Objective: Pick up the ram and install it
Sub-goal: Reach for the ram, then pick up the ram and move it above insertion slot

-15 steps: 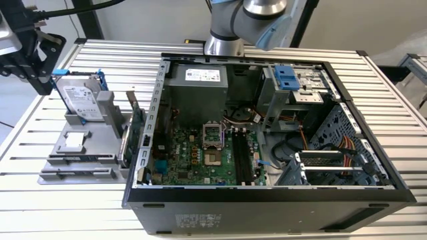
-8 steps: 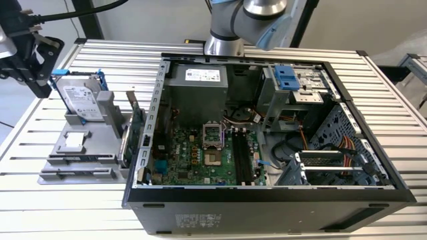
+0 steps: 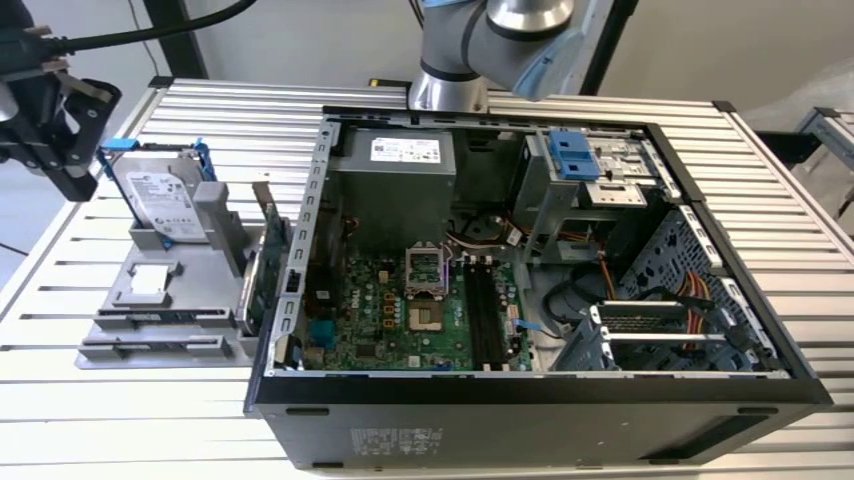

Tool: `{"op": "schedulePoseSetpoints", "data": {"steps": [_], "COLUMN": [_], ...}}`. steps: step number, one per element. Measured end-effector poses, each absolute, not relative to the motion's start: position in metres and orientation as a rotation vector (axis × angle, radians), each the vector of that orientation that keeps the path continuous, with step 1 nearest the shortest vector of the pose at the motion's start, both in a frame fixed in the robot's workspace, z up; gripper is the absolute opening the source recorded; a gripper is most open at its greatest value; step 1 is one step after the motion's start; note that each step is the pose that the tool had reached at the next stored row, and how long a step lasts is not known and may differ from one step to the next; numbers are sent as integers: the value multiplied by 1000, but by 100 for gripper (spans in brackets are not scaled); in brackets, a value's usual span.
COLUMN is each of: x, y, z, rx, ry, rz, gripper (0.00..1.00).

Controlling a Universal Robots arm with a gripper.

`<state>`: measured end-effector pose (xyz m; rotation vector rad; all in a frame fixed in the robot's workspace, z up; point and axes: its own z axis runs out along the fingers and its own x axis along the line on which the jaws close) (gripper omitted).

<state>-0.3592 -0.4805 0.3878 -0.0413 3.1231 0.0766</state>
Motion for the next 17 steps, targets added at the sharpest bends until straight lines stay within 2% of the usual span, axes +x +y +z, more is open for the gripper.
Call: {"op": "schedulePoseSetpoints", "data": {"steps": [17], "x": [-360], "y": [-485], "z": [388], "rx": [-38], "ry": [3123], "rz": [76], "gripper": [0]}}
